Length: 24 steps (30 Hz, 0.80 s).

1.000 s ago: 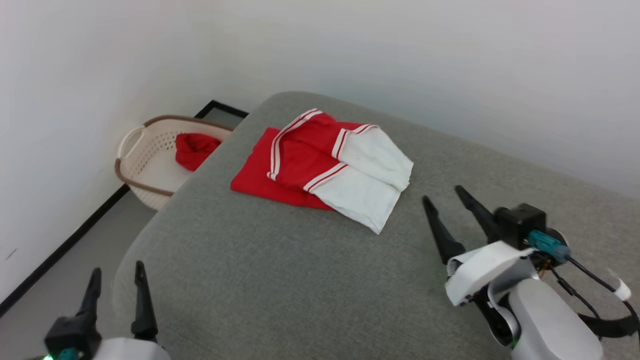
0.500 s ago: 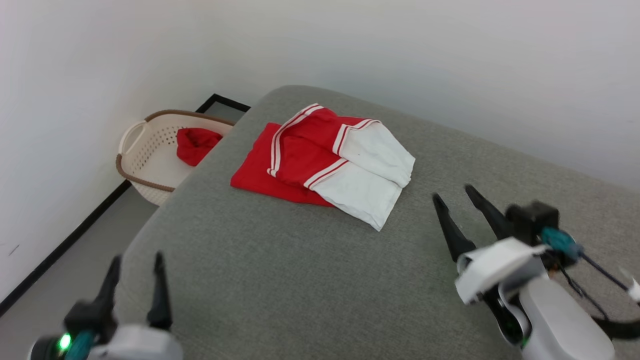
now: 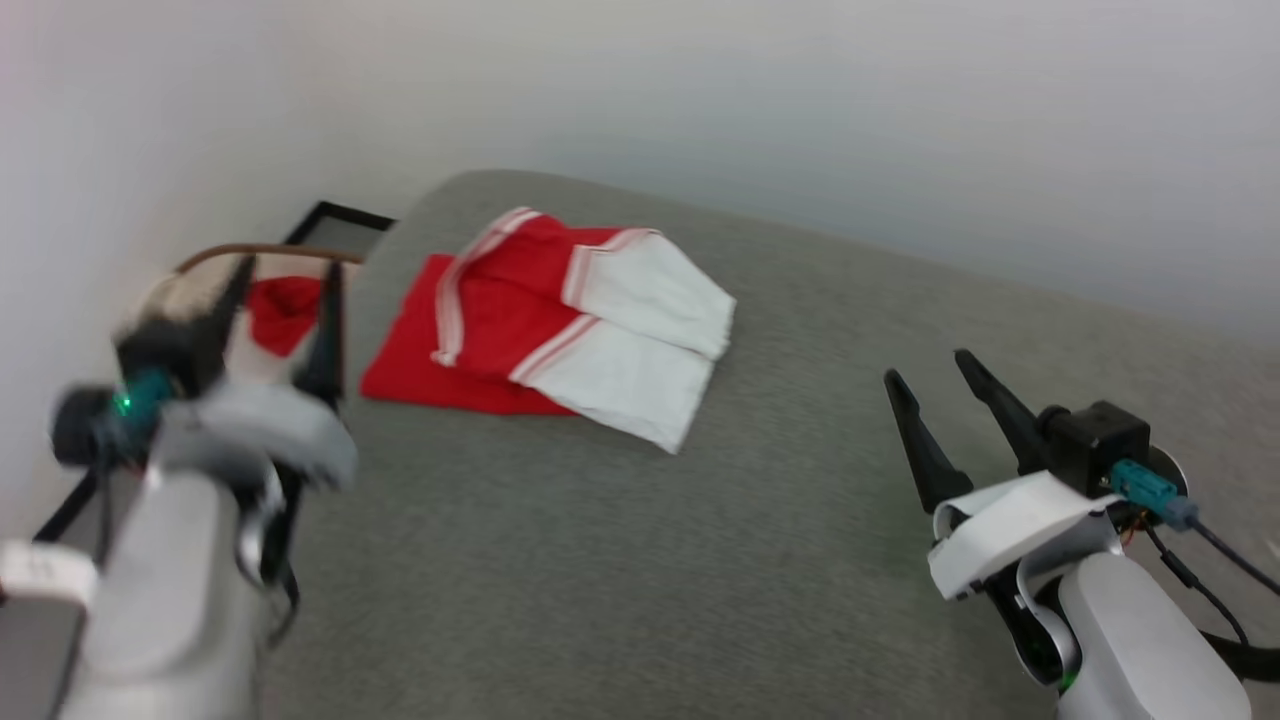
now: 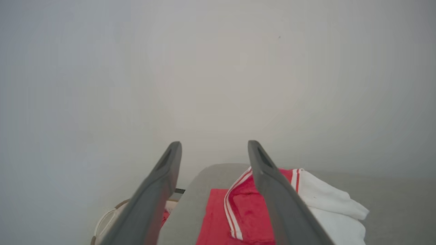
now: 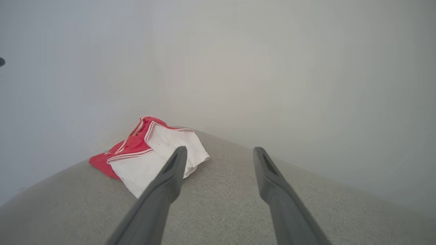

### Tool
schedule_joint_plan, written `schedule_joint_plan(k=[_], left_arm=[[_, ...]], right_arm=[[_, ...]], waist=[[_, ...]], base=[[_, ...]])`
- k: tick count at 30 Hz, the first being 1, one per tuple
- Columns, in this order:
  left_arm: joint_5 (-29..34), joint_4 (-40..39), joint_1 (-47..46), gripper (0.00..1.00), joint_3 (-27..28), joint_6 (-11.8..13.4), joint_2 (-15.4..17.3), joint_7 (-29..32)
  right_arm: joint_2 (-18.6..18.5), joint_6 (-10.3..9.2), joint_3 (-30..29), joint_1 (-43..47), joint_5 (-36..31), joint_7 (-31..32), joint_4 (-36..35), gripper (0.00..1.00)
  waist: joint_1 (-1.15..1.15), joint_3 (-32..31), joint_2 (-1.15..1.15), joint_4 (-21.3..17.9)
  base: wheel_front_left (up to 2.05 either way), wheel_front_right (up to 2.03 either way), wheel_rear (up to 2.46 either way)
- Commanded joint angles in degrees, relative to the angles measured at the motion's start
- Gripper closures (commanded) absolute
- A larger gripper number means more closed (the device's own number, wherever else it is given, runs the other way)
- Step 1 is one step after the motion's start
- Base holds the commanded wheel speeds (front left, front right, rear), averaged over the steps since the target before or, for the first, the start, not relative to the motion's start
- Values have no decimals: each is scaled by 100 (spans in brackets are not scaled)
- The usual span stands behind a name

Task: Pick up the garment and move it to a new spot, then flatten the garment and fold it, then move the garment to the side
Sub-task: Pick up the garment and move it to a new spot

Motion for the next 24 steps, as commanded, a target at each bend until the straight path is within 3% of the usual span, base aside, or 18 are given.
schedule_joint_plan(k=[1, 9, 18, 24], left_arm=[[-82, 73, -132, 0, 4, -24, 3, 25], [-548, 1610, -1656, 0, -383, -99, 550, 623], [-2483, 2289, -2214, 0, -1473, -94, 1277, 3027], [-3048, 2466, -2168, 0, -1970, -94, 1805, 3892]], right_arm=[[9, 2, -27, -83, -34, -27, -16, 0], [220, 1, -118, -302, -109, -27, -247, 0], [403, 2, -235, -319, -160, -28, -408, 0], [443, 2, -187, -465, -204, -28, -516, 0]], waist=[[0, 931, 0, -1082], [0, 1579, 0, -2033], [0, 1916, 0, -2504], [0, 2140, 0, -2658]], base=[[0, 0, 0], [0, 0, 0], [0, 0, 0], [0, 0, 0]])
